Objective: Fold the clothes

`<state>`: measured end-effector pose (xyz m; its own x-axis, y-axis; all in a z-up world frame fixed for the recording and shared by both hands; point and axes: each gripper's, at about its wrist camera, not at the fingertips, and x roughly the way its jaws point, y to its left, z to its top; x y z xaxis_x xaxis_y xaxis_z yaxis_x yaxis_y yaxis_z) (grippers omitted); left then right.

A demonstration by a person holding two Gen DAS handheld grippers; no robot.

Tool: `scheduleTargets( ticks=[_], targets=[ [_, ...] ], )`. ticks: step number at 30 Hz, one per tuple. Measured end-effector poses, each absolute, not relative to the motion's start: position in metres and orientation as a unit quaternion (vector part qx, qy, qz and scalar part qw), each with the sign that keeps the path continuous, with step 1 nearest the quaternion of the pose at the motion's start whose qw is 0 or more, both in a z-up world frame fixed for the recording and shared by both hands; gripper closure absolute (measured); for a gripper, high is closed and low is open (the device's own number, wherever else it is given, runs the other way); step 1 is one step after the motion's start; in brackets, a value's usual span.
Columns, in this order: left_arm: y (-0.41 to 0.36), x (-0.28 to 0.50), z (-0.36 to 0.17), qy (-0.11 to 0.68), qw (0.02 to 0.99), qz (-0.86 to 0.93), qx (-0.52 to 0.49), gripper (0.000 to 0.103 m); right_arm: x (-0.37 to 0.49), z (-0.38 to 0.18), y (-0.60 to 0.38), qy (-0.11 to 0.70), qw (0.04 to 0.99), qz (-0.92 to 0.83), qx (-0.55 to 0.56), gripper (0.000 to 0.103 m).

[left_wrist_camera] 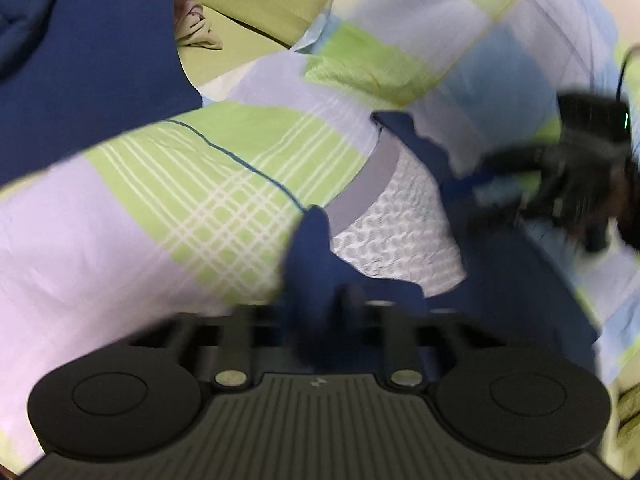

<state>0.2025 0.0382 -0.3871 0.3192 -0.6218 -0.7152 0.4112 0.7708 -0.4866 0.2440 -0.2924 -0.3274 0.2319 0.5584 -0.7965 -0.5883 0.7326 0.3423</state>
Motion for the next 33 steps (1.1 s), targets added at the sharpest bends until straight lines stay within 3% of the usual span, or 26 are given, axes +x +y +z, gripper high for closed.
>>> scheduleTargets(
  ticks=[4, 7, 15, 16, 17, 18, 21, 27, 33],
  targets=[
    [0.046, 0.206, -0.388, 0.488, 0.814, -0.293, -0.118, 0.085, 0.276, -0.313, -0.313, 0.477, 0.806, 0.341, -0.089, 0.043],
    [0.039, 0.206, -0.392, 0.491, 0.819, -0.277, -0.103, 0.081, 0.309, -0.308, -0.324, 0.453, 0.812, 0.342, -0.135, 0.051],
    [0.037, 0.206, -0.4, 0.491, 0.826, -0.257, -0.106, 0.075, 0.358, -0.335, -0.3, 0.462, 0.739, 0.43, -0.238, 0.057],
    [0.036, 0.206, -0.4, 0.489, 0.827, -0.257, -0.105, 0.075, 0.358, -0.339, -0.296, 0.466, 0.728, 0.439, -0.245, 0.064],
    [0.035, 0.205, -0.4, 0.487, 0.829, -0.256, -0.102, 0.077, 0.358, -0.343, -0.292, 0.469, 0.718, 0.449, -0.251, 0.089],
    [0.034, 0.203, -0.399, 0.484, 0.831, -0.255, -0.098, 0.083, 0.356, -0.342, -0.29, 0.469, 0.713, 0.457, -0.251, 0.102],
    [0.025, 0.193, -0.387, 0.471, 0.842, -0.252, -0.075, 0.095, 0.344, -0.339, -0.283, 0.453, 0.707, 0.464, -0.283, 0.101],
    [-0.006, 0.142, -0.331, 0.427, 0.865, -0.265, -0.021, 0.097, 0.298, -0.281, -0.306, 0.379, 0.75, 0.454, -0.298, 0.101],
    [-0.064, 0.044, -0.266, 0.408, 0.86, -0.304, 0.029, 0.097, 0.214, -0.225, -0.35, 0.334, 0.772, 0.445, -0.309, 0.101]
  ],
)
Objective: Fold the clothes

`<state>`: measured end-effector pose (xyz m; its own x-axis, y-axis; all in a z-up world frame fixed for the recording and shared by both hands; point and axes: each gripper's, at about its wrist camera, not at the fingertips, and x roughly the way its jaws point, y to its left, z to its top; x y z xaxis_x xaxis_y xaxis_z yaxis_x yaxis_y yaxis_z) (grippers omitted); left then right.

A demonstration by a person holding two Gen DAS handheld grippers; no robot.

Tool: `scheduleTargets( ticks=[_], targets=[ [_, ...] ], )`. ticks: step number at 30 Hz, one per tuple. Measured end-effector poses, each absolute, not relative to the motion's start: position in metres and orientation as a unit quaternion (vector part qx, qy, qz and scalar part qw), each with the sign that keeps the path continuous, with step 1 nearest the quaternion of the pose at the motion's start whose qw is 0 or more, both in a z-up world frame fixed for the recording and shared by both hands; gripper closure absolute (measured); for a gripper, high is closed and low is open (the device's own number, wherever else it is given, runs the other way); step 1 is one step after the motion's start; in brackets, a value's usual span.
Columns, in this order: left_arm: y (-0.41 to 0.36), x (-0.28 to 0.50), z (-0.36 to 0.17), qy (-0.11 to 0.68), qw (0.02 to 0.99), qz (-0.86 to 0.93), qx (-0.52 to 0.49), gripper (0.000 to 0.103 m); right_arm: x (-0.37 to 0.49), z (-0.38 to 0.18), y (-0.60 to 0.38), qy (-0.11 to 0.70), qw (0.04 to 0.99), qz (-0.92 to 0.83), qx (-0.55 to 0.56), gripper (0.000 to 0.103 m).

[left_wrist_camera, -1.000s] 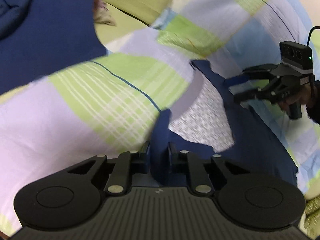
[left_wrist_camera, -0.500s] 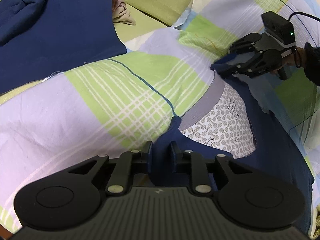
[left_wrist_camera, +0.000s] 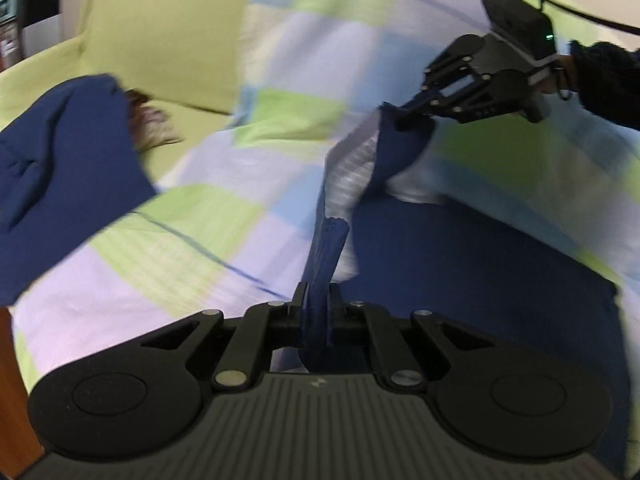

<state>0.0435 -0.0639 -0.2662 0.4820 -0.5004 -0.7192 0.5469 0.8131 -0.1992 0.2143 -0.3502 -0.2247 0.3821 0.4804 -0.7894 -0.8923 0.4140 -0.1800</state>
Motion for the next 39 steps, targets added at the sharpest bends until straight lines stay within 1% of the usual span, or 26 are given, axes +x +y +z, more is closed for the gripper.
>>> scheduleTargets(
  ticks=[2, 6, 8, 9, 12, 17, 20, 22, 24, 25, 26, 27, 29, 31, 32, 35, 37, 39],
  targets=[
    [-0.088, 0.008, -0.258, 0.414, 0.853, -0.315, 0.041, 0.097, 0.167, -0.21, -0.376, 0.336, 0.772, 0.435, -0.318, 0.101],
    [-0.14, -0.067, -0.255, 0.421, 0.842, -0.332, 0.062, 0.097, 0.087, -0.205, -0.413, 0.35, 0.763, 0.427, -0.336, 0.101],
    [-0.166, -0.105, -0.256, 0.422, 0.838, -0.338, 0.068, 0.097, 0.029, -0.213, -0.438, 0.36, 0.753, 0.421, -0.356, 0.101],
    [-0.181, -0.127, -0.258, 0.424, 0.836, -0.34, 0.072, 0.097, 0.017, -0.216, -0.443, 0.362, 0.751, 0.419, -0.36, 0.101],
    [-0.224, -0.188, -0.276, 0.437, 0.829, -0.339, 0.081, 0.099, -0.057, -0.234, -0.474, 0.371, 0.741, 0.413, -0.378, 0.101],
    [-0.274, -0.256, -0.305, 0.465, 0.808, -0.346, 0.106, 0.1, -0.132, -0.259, -0.503, 0.376, 0.732, 0.417, -0.386, 0.101],
    [-0.297, -0.285, -0.316, 0.468, 0.799, -0.353, 0.134, 0.1, -0.158, -0.271, -0.514, 0.371, 0.736, 0.413, -0.388, 0.101],
    [-0.303, -0.295, -0.32, 0.458, 0.806, -0.334, 0.168, 0.098, -0.175, -0.279, -0.519, 0.366, 0.739, 0.408, -0.392, 0.101],
    [-0.304, -0.294, -0.324, 0.449, 0.812, -0.309, 0.207, 0.087, -0.187, -0.291, -0.52, 0.357, 0.735, 0.391, -0.424, 0.102],
    [-0.304, -0.289, -0.327, 0.439, 0.815, -0.289, 0.245, 0.085, -0.191, -0.299, -0.518, 0.358, 0.728, 0.38, -0.444, 0.088],
    [-0.303, -0.283, -0.329, 0.431, 0.814, -0.276, 0.274, 0.08, -0.194, -0.307, -0.516, 0.351, 0.727, 0.365, -0.464, 0.075],
    [-0.303, -0.277, -0.331, 0.421, 0.814, -0.269, 0.298, 0.074, -0.197, -0.311, -0.514, 0.346, 0.725, 0.356, -0.478, 0.071],
    [-0.303, -0.263, -0.336, 0.393, 0.805, -0.26, 0.362, 0.067, -0.202, -0.312, -0.51, 0.333, 0.731, 0.353, -0.479, 0.063],
    [-0.307, -0.257, -0.343, 0.378, 0.783, -0.273, 0.411, 0.065, -0.206, -0.31, -0.504, 0.327, 0.737, 0.354, -0.475, 0.057],
    [-0.308, -0.255, -0.349, 0.375, 0.768, -0.282, 0.436, 0.062, -0.208, -0.309, -0.502, 0.325, 0.739, 0.354, -0.473, 0.057],
    [-0.313, -0.259, -0.363, 0.345, 0.724, -0.305, 0.513, 0.061, -0.219, -0.31, -0.498, 0.316, 0.725, 0.368, -0.489, 0.056],
    [-0.314, -0.26, -0.368, 0.329, 0.706, -0.314, 0.542, 0.061, -0.225, -0.313, -0.498, 0.312, 0.714, 0.372, -0.505, 0.055],
    [-0.313, -0.256, -0.368, 0.333, 0.708, -0.315, 0.538, 0.062, -0.232, -0.318, -0.5, 0.307, 0.705, 0.376, -0.517, 0.055]
  ],
)
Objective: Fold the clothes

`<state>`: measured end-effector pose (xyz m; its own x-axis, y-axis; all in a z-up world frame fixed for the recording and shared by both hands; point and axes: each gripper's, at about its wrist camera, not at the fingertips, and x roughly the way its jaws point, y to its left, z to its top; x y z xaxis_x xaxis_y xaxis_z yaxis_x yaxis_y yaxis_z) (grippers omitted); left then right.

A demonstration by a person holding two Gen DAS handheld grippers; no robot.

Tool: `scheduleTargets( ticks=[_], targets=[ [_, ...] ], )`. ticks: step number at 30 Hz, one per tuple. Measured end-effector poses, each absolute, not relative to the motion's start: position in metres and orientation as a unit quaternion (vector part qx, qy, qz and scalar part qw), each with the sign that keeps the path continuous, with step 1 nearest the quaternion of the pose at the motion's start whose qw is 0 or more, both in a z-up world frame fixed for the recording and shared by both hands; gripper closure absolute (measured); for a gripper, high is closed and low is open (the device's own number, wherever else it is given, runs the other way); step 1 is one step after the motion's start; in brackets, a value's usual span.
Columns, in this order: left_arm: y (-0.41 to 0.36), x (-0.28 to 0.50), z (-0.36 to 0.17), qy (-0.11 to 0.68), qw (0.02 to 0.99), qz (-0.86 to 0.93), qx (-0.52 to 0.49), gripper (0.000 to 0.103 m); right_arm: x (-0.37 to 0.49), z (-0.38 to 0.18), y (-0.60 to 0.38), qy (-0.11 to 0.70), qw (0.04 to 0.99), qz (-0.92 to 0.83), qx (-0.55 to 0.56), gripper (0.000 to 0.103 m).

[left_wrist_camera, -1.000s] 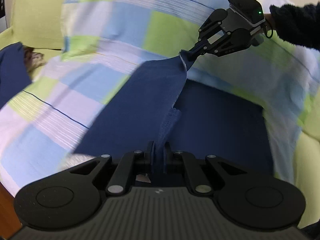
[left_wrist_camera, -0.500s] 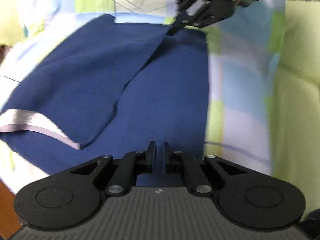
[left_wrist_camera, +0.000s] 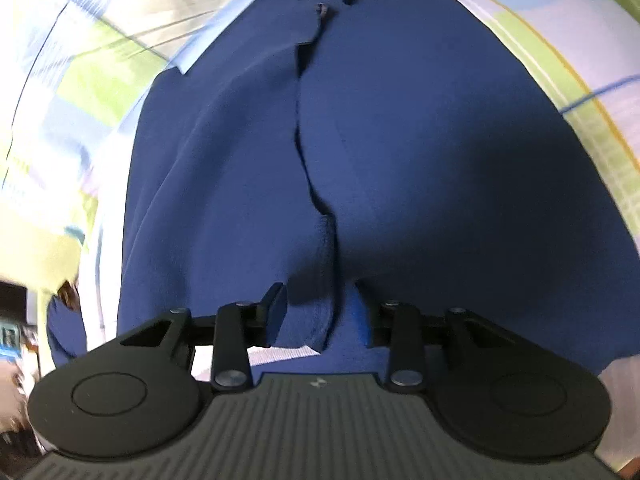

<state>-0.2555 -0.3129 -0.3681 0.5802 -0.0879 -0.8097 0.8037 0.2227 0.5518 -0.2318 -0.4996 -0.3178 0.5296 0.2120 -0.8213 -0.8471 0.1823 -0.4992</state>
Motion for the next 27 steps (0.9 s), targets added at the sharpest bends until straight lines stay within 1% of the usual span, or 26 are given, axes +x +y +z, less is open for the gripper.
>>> scheduleTargets(
  ticks=[1, 2, 3, 6, 7, 9, 10, 13, 19, 22, 27],
  targets=[
    [-0.31, -0.248, -0.365, 0.344, 0.716, -0.313, 0.52, 0.067, -0.235, -0.321, -0.501, 0.298, 0.7, 0.375, -0.529, 0.055],
    [-0.307, -0.24, -0.363, 0.358, 0.726, -0.311, 0.498, 0.088, -0.235, -0.324, -0.501, 0.294, 0.699, 0.373, -0.534, 0.056],
    [-0.304, -0.232, -0.364, 0.371, 0.734, -0.307, 0.48, 0.095, -0.235, -0.326, -0.501, 0.29, 0.698, 0.372, -0.538, 0.058],
    [-0.298, -0.218, -0.358, 0.398, 0.752, -0.297, 0.433, 0.102, -0.229, -0.335, -0.499, 0.277, 0.69, 0.375, -0.553, 0.07],
    [-0.297, -0.217, -0.357, 0.401, 0.755, -0.295, 0.426, 0.102, -0.228, -0.339, -0.498, 0.267, 0.684, 0.376, -0.565, 0.08],
    [-0.296, -0.216, -0.355, 0.403, 0.76, -0.292, 0.418, 0.103, -0.227, -0.345, -0.498, 0.255, 0.679, 0.378, -0.575, 0.085],
    [-0.294, -0.215, -0.351, 0.406, 0.765, -0.29, 0.408, 0.103, -0.225, -0.347, -0.497, 0.252, 0.675, 0.387, -0.576, 0.101],
    [-0.287, -0.215, -0.333, 0.411, 0.776, -0.296, 0.375, 0.103, -0.221, -0.342, -0.498, 0.245, 0.671, 0.4, -0.574, 0.101],
    [-0.299, -0.244, -0.289, 0.4, 0.76, -0.35, 0.375, 0.103, -0.218, -0.298, -0.518, 0.214, 0.693, 0.373, -0.578, 0.102],
    [-0.314, -0.262, -0.295, 0.399, 0.744, -0.366, 0.391, 0.103, -0.223, -0.289, -0.53, 0.22, 0.684, 0.372, -0.588, 0.102],
    [-0.336, -0.284, -0.32, 0.405, 0.729, -0.374, 0.406, 0.103, -0.247, -0.316, -0.548, 0.25, 0.647, 0.389, -0.606, 0.102]
  ],
)
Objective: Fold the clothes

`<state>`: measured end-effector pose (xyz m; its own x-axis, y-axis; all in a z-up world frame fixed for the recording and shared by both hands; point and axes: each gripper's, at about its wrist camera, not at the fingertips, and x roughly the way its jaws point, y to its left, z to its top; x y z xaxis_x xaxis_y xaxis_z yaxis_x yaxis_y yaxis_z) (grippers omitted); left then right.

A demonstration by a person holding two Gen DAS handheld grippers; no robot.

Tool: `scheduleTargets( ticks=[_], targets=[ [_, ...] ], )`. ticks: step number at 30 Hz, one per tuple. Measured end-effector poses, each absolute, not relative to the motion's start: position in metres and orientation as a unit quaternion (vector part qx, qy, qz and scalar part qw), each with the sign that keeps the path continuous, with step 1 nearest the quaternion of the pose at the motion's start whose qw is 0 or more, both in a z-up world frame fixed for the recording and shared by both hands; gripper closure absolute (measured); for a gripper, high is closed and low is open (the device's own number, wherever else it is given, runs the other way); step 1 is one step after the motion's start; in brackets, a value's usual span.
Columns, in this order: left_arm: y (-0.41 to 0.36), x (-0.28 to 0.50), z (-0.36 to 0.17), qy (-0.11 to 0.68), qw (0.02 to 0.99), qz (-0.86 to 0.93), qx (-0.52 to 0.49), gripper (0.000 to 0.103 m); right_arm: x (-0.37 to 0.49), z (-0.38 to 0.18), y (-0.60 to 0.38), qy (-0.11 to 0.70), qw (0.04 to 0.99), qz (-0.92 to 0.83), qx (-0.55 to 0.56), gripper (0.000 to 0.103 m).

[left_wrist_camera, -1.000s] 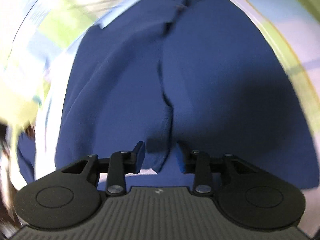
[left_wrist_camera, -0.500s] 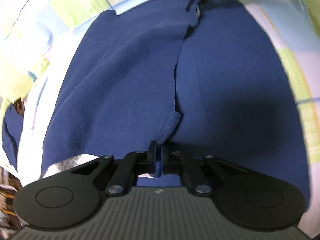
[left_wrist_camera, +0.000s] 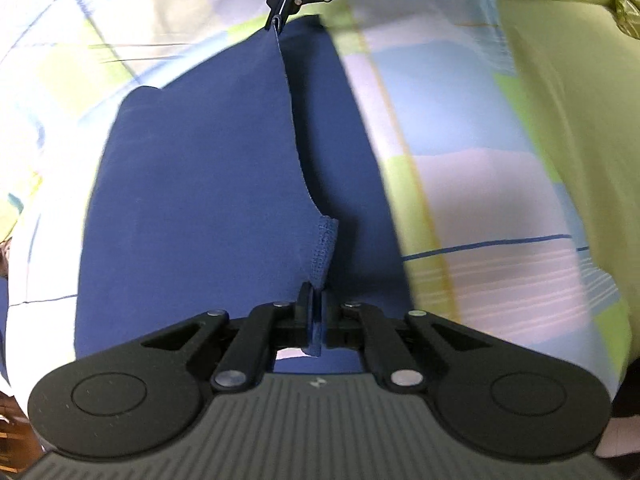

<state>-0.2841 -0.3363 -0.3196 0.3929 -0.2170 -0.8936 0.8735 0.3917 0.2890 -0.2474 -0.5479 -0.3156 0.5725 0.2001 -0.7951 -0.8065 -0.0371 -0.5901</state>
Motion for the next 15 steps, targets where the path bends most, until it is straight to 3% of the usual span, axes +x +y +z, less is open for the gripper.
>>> scheduleTargets(
  ticks=[6, 15],
  targets=[
    [-0.348, -0.279, -0.332, 0.411, 0.726, -0.365, 0.414, 0.103, -0.262, -0.339, -0.55, 0.257, 0.64, 0.395, -0.606, 0.101],
    [-0.354, -0.313, -0.32, 0.402, 0.716, -0.388, 0.418, 0.103, -0.268, -0.329, -0.559, 0.247, 0.644, 0.394, -0.607, 0.101]
  ],
)
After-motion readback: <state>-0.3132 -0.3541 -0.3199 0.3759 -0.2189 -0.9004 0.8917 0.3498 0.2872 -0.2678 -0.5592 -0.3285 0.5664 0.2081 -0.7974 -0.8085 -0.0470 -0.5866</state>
